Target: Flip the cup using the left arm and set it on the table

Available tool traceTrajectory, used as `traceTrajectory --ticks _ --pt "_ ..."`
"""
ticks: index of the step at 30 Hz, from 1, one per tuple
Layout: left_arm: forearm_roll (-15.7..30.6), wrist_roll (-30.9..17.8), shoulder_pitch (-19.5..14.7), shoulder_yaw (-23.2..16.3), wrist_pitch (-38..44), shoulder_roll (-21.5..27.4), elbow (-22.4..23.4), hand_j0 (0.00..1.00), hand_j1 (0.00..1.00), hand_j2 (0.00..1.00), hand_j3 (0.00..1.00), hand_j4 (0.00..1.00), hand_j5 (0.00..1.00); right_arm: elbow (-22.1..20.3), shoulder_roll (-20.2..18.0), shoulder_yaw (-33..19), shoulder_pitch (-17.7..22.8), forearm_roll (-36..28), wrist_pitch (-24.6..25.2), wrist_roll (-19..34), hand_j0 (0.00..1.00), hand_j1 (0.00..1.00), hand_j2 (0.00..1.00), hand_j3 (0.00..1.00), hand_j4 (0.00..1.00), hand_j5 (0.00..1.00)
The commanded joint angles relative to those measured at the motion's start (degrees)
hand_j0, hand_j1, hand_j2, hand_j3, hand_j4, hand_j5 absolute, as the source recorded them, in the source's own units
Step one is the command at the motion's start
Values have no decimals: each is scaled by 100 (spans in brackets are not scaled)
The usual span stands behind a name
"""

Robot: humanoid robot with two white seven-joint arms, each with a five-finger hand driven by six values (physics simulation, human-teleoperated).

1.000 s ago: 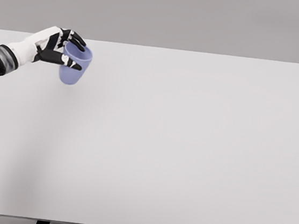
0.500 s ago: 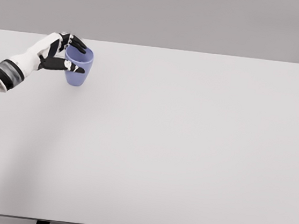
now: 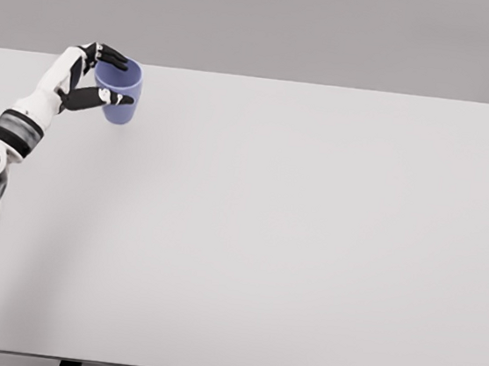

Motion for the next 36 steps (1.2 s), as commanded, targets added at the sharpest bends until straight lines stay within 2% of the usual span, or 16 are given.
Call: traceTrajectory --ticks 1,10,19,25,36 --pt "23 215 0 -3 -72 -41 -5 47 47 47 47 47 47 0 0 0 0 0 -1 1 100 100 100 100 100 100" --pt "84 1015 299 -3 -204 -314 -6 47 47 47 47 47 47 0 0 0 0 0 -1 1 100 100 100 100 100 100" --pt "49 1023 413 -47 -414 -367 -14 52 52 52 52 52 52 0 0 0 0 0 -1 1 100 100 100 100 100 100" --pt "40 1023 422 -56 -414 -367 -14 66 66 66 66 66 66 0 0 0 0 0 -1 1 100 100 100 100 100 100" --pt "14 1023 439 -65 -423 -367 -23 79 79 79 79 79 79 0 0 0 0 0 -1 1 100 100 100 100 100 100"
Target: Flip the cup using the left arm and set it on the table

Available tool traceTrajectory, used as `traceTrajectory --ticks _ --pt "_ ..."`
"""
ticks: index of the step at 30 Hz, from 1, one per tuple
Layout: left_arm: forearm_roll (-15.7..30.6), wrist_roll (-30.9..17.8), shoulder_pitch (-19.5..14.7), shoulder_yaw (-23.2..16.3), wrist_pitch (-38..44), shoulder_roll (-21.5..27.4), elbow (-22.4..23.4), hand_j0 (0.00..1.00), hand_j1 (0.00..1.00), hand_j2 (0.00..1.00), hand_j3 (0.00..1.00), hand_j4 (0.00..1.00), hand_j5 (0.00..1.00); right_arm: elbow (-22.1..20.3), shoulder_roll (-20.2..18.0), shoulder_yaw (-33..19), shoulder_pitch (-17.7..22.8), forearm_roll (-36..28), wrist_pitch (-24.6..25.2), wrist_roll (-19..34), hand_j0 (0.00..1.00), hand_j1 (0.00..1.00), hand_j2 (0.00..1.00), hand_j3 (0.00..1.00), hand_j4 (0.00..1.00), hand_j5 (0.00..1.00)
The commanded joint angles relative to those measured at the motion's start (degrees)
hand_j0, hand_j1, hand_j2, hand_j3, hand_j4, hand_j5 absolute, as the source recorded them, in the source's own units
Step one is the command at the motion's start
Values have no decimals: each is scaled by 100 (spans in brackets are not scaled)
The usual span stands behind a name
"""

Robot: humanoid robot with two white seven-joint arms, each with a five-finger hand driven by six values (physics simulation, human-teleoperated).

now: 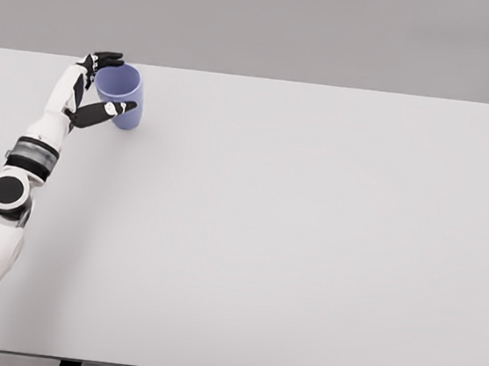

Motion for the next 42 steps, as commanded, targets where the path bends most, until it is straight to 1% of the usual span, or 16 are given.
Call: traceTrajectory --ticks 1,6,13,18,31,34,36,38,40,42 --pt "0 0 0 -1 -7 4 -15 81 81 81 81 81 81 0 0 0 0 0 -2 1 100 100 100 100 100 100" --pt "0 0 9 -1 2 4 -42 85 85 85 85 85 85 0 0 0 0 0 6 1 100 100 100 100 100 100" --pt "-8 0 26 -1 2 4 -59 88 88 88 88 88 88 0 0 0 0 0 -2 1 100 100 100 100 100 100" --pt "-8 0 35 -1 2 4 -59 94 94 94 94 94 94 0 0 0 0 0 -2 1 100 100 100 100 100 100" --pt "-8 9 44 8 -7 30 -86 100 100 100 100 100 100 0 0 0 0 0 -2 1 100 100 100 100 100 100" --pt "-8 9 61 26 -7 65 -182 100 100 100 100 100 100 0 0 0 0 0 -2 1 100 100 100 100 100 100" --pt "27 9 70 52 -16 180 -305 100 100 100 100 100 100 0 0 9 0 0 -2 1 100 100 100 100 100 100" --pt "71 9 167 61 -235 434 -393 100 100 100 100 100 100 0 0 0 0 0 -2 1 100 100 100 100 100 100" --pt "88 9 185 78 -279 619 -472 100 100 100 100 100 100 0 0 0 0 0 -2 1 100 100 100 100 100 100" --pt "132 9 255 228 -288 716 -490 100 100 100 100 100 100 0 0 0 0 0 -2 1 100 100 100 100 100 100"
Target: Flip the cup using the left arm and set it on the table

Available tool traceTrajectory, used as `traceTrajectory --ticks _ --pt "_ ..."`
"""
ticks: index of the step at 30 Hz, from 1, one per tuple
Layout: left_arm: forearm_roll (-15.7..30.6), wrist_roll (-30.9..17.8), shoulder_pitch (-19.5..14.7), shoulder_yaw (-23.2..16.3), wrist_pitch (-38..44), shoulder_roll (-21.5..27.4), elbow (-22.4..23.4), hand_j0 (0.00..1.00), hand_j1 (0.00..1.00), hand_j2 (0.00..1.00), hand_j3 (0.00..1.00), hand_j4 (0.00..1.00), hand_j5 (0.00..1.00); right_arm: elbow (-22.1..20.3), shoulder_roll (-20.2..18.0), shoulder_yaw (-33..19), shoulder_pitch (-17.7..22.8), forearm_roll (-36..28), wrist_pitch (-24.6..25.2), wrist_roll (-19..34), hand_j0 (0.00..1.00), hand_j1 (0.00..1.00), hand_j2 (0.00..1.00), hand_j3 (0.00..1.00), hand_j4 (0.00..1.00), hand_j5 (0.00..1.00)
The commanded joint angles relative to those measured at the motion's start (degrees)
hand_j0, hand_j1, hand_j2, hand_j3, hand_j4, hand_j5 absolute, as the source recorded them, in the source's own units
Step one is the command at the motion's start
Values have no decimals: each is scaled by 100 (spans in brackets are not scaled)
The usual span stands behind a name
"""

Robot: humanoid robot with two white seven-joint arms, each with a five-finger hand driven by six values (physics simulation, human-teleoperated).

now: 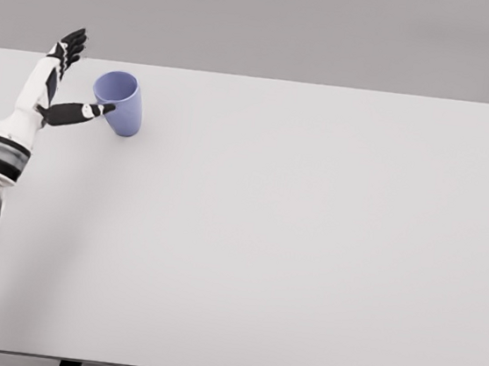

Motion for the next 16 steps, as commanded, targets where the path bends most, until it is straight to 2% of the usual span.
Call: traceTrajectory --ticks 1,5,7,11,16 --pt "53 3 26 140 -50 231 -187 100 100 100 100 100 100 0 0 0 0 0 8 1 100 100 100 100 100 100" --pt "510 -14 439 167 -58 978 -671 100 100 100 100 100 100 0 0 0 0 0 0 1 100 100 100 100 100 100" --pt "537 -32 650 167 -198 1399 -829 100 100 100 100 100 100 0 0 0 0 0 0 1 100 100 100 100 100 100" --pt "537 -76 774 96 -243 1769 -864 100 100 100 100 100 100 0 0 0 0 0 0 1 100 100 100 100 100 100" --pt "475 -67 853 70 -217 1831 -891 100 100 100 100 100 100 0 0 0 0 0 0 1 100 100 100 100 100 100"
